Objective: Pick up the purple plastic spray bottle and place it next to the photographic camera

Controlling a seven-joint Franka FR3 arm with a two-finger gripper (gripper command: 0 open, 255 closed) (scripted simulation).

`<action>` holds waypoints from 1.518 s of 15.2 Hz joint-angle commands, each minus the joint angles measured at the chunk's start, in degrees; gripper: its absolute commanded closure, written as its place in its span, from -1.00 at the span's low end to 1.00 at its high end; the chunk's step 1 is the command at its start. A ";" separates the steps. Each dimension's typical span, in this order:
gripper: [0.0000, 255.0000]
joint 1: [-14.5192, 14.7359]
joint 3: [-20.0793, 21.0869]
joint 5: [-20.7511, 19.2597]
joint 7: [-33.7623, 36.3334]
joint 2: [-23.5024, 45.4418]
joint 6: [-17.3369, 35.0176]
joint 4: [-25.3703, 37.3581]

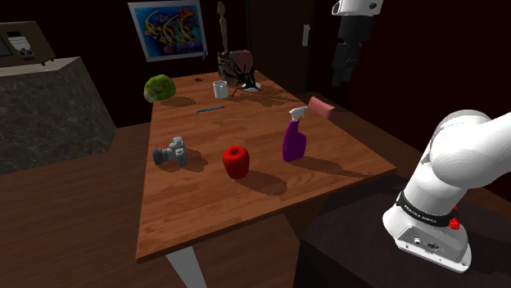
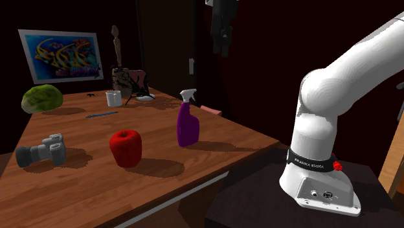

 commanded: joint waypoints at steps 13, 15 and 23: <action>-1.00 7.83 -22.39 -4.43 -42.01 1.26 31.68 -19.87; -1.00 10.96 -27.51 -3.76 -50.10 4.69 37.07 -20.51; -1.00 37.67 -55.67 9.30 -87.09 20.59 52.18 -15.22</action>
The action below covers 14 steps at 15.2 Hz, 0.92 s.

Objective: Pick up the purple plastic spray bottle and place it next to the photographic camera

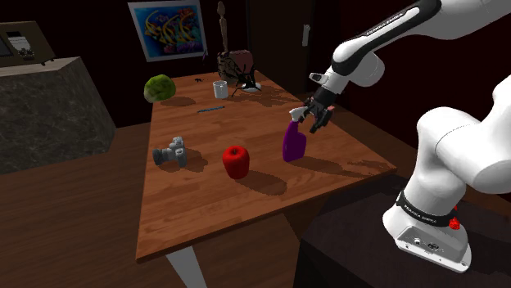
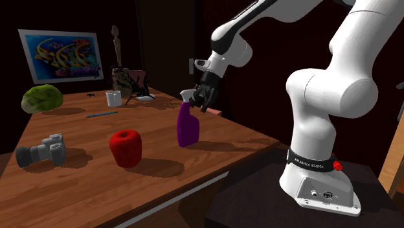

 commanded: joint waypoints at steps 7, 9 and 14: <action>-1.00 14.49 -10.98 9.22 -9.91 6.28 7.22 0.35; -1.00 15.54 -11.75 9.88 -10.37 6.64 7.66 0.36; -1.00 15.54 -11.75 9.88 -10.37 6.63 7.66 0.36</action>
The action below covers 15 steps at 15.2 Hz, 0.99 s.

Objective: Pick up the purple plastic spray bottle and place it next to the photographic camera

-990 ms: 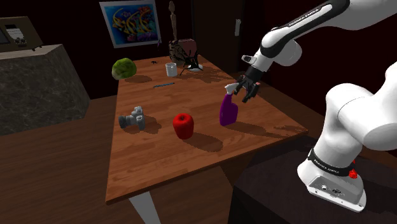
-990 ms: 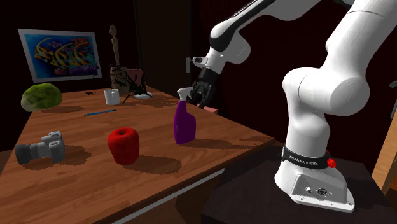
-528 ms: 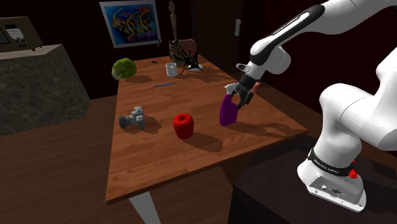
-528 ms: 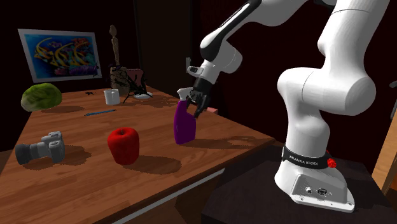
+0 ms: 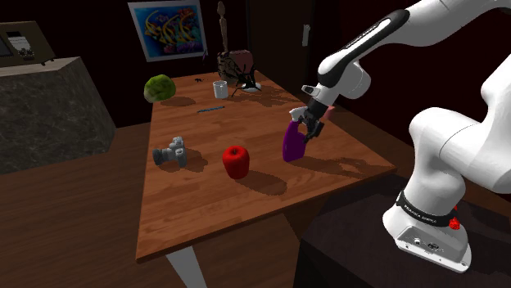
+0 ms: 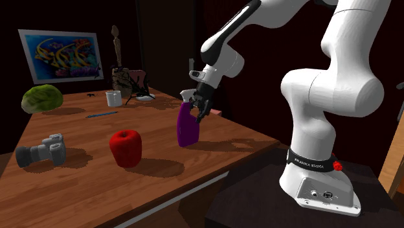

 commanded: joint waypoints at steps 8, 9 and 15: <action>1.00 -0.01 0.01 0.00 0.00 0.00 0.00 -0.01; 1.00 -0.01 0.01 -0.01 0.00 -0.01 0.00 -0.01; 1.00 -5.47 5.34 -3.65 4.05 -2.23 -2.70 0.43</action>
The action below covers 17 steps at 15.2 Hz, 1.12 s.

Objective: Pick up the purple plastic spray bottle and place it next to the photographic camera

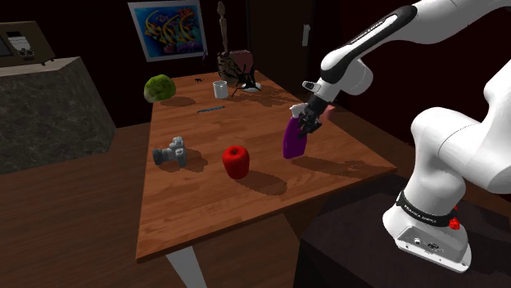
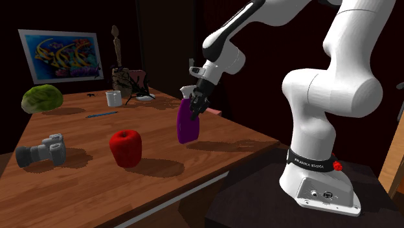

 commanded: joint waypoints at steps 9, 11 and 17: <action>1.00 -9.13 9.70 -6.70 8.51 -5.39 -7.19 2.09; 1.00 -10.29 11.07 -7.59 9.84 -6.34 -8.68 2.71; 1.00 -12.91 14.54 -9.64 13.37 -8.87 -13.17 4.92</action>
